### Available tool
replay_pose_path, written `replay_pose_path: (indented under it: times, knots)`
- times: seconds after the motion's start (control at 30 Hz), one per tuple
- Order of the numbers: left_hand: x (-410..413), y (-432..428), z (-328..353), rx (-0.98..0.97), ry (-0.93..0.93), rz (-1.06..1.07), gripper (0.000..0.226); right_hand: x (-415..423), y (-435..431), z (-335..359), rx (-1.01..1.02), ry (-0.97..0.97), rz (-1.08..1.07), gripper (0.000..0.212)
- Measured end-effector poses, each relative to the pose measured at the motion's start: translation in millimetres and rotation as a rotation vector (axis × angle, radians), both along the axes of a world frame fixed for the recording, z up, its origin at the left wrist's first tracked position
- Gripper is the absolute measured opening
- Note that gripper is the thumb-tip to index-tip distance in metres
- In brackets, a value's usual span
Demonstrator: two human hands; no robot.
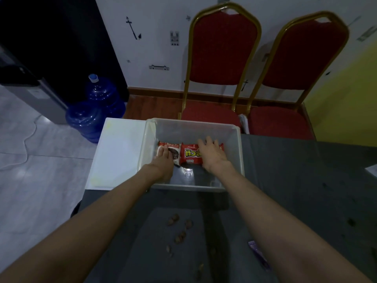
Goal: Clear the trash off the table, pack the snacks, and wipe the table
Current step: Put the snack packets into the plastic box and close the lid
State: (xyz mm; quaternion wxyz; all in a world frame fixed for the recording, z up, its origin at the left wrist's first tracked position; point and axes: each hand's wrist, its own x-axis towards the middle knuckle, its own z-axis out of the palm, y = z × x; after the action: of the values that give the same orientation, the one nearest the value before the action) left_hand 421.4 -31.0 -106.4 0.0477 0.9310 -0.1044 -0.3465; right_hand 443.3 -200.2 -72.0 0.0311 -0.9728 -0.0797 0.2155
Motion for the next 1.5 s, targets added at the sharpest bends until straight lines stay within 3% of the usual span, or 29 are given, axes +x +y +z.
replay_pose_path:
  times: [0.13, 0.3, 0.4, 0.53, 0.77, 0.93, 1.07, 1.23, 1.33, 1.4, 1.5]
  knots:
    - [-10.0, -2.2, 27.6, -0.262, -0.139, 0.153, 0.073, -21.1, -16.5, 31.5, 0.291, -0.212, -0.083, 0.062]
    - [-46.9, -34.5, 70.9, -0.445, -0.703, 0.183, 0.052, -69.3, -71.6, 76.4, 0.581, -0.541, -0.111, 0.042]
    - [-86.9, -74.2, 85.8, -0.680, -0.859, 0.134, 0.037, -108.7, -119.5, 78.0, 0.608, -0.702, -0.198, 0.036]
    - [-153.3, -140.7, 62.8, -0.733, -0.691, -0.093, 0.040, -175.1, -187.7, 52.4, 0.550, -0.668, -0.348, 0.035]
    - [-235.6, -226.4, -20.7, -0.513, -0.261, -0.429, 0.049, -279.9, -268.3, -5.0, 0.284, -0.229, -0.655, 0.041]
    - [-244.5, -252.5, -36.9, -0.355, -0.226, -0.515, 0.033, -310.3, -279.9, -38.6, 0.277, 0.051, -0.940, 0.061]
    - [-240.7, -251.9, -35.4, -0.349, -0.234, -0.478, 0.021, -313.3, -285.1, -52.1, 0.294, 0.083, -1.001, 0.038]
    - [-237.0, -226.7, 1.5, -0.632, -0.348, -0.251, 0.016, -293.1, -285.2, -44.2, 0.403, -0.026, -1.009, 0.009]
    - [-222.7, -201.4, 52.4, -0.897, -0.530, -0.021, 0.014, -256.5, -271.5, -19.9, 0.576, -0.123, -1.092, 0.014]
    - [-202.3, -179.7, 91.3, -1.021, -0.596, 0.177, 0.018, -227.4, -254.2, 8.3, 0.746, -0.217, -1.156, 0.032]
    - [-160.1, -128.9, 137.8, -0.986, -0.771, 0.243, 0.022, -183.8, -214.2, 58.7, 1.005, -0.346, -1.082, 0.059]
